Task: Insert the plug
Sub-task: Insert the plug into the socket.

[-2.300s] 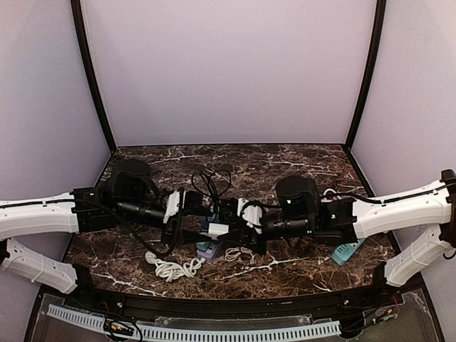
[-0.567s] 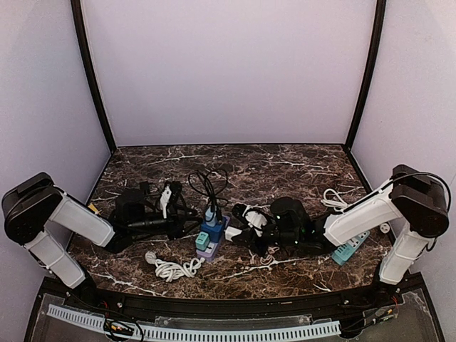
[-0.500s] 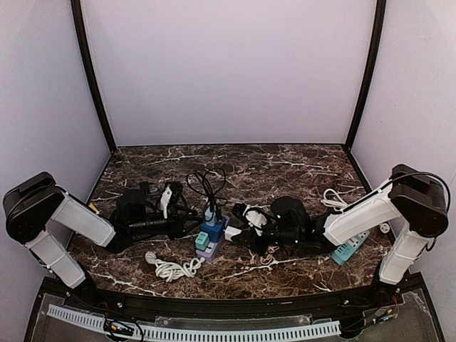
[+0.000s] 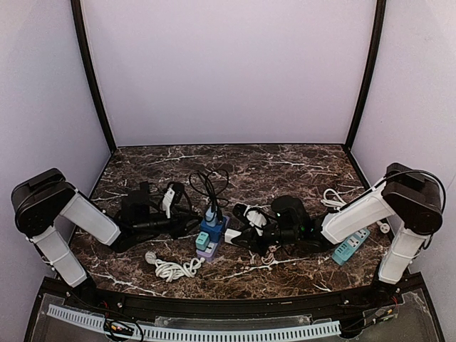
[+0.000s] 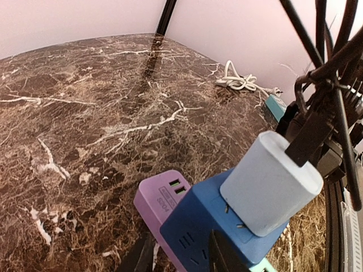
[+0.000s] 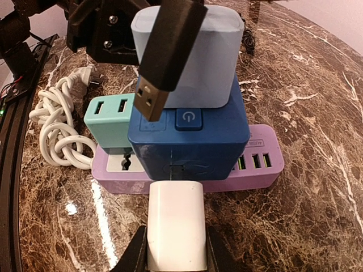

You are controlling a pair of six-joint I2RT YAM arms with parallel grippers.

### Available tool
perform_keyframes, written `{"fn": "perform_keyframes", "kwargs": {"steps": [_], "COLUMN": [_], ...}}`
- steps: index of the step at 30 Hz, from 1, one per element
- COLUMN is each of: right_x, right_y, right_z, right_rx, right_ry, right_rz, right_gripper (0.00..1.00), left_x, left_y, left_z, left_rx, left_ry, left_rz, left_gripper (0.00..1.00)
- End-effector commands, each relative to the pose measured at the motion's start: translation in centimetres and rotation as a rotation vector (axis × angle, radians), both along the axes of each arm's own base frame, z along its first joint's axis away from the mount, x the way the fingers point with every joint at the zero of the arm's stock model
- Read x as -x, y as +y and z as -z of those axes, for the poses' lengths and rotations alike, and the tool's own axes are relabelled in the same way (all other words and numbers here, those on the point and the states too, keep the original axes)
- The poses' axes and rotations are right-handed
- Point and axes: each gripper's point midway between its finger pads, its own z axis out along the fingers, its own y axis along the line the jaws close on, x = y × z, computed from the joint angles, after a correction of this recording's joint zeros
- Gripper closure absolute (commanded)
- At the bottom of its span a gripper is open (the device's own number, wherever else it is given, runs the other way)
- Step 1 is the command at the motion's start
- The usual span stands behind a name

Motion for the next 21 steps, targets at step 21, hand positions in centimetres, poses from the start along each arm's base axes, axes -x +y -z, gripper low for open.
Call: {"fn": "perform_keyframes", "kwargs": {"steps": [21], "right_x": [0.0], "right_y": [0.1], "right_z": [-0.9], "right_rx": [-0.051], "right_ry": [0.020], "right_rz": [0.019], "right_gripper": [1.00], "left_x": [1.3], "left_y": [-0.2], "left_z": [-1.3], "left_rx": [0.050], "left_ry": [0.102], "left_rz": [0.102], "left_gripper": [0.41]}}
